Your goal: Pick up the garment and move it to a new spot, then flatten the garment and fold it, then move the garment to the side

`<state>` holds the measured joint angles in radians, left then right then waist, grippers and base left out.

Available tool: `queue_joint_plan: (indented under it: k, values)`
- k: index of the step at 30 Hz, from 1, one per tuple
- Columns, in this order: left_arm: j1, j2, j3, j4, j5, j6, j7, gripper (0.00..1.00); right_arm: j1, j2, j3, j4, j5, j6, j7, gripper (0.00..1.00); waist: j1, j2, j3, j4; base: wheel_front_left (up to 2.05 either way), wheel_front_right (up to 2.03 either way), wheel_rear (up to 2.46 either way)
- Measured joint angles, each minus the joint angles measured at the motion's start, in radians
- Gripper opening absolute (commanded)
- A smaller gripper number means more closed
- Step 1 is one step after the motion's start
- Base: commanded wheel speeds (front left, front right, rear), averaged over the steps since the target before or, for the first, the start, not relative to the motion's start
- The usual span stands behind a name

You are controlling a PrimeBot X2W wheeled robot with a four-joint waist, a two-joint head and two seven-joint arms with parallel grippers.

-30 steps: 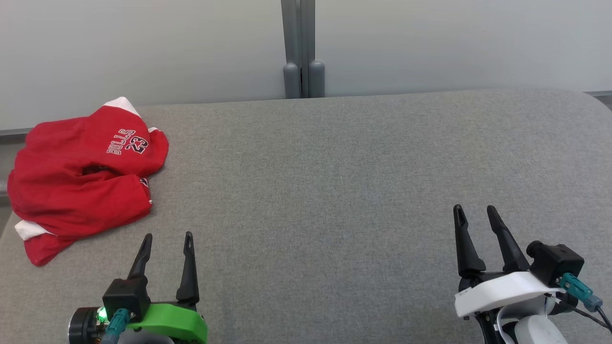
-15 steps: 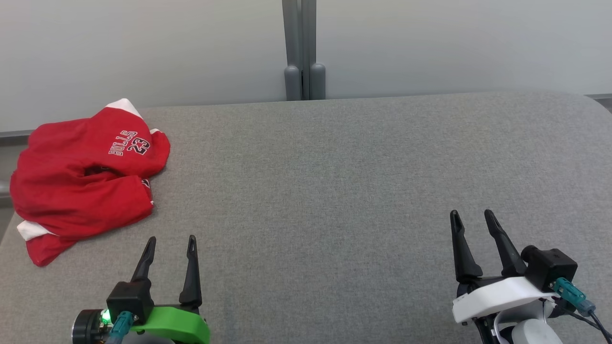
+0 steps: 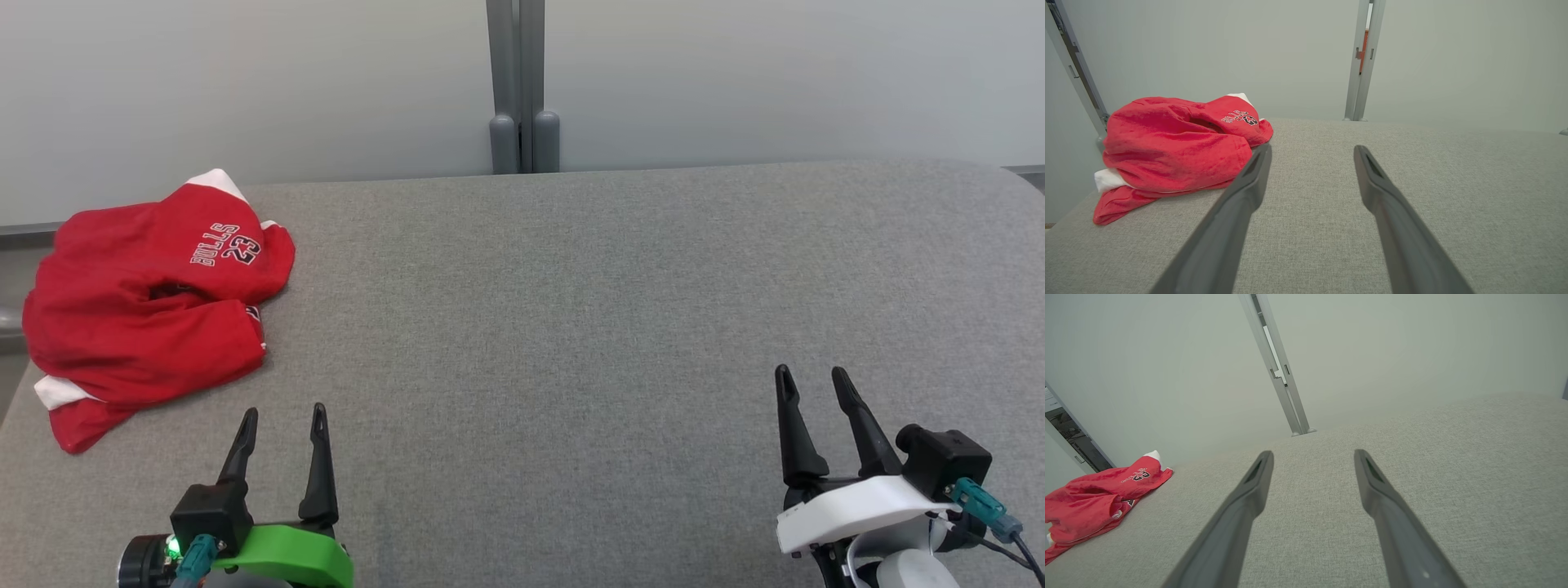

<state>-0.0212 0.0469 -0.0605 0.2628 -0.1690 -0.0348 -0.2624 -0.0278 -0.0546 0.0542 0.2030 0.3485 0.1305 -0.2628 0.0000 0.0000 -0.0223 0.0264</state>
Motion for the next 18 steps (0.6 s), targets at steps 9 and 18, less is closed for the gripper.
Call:
queue_joint_plan:
  k: [9, 18]
  values:
    - [0.000, 0.000, 0.002, 0.001, 0.001, 0.001, 0.000, 1.00, 0.000, 0.001, 0.000, 0.007, -0.003, 0.000, 0.000, 1.00, 0.0000, 0.0000, 0.001, 0.001, 0.00, 0.00, 0.00]
    - [0.000, 0.000, 0.012, 0.004, 0.003, 0.004, 0.000, 1.00, 0.000, 0.002, 0.001, 0.012, -0.005, 0.000, 0.000, 1.00, 0.0000, 0.0000, 0.002, 0.025, 0.00, 0.00, 0.00]
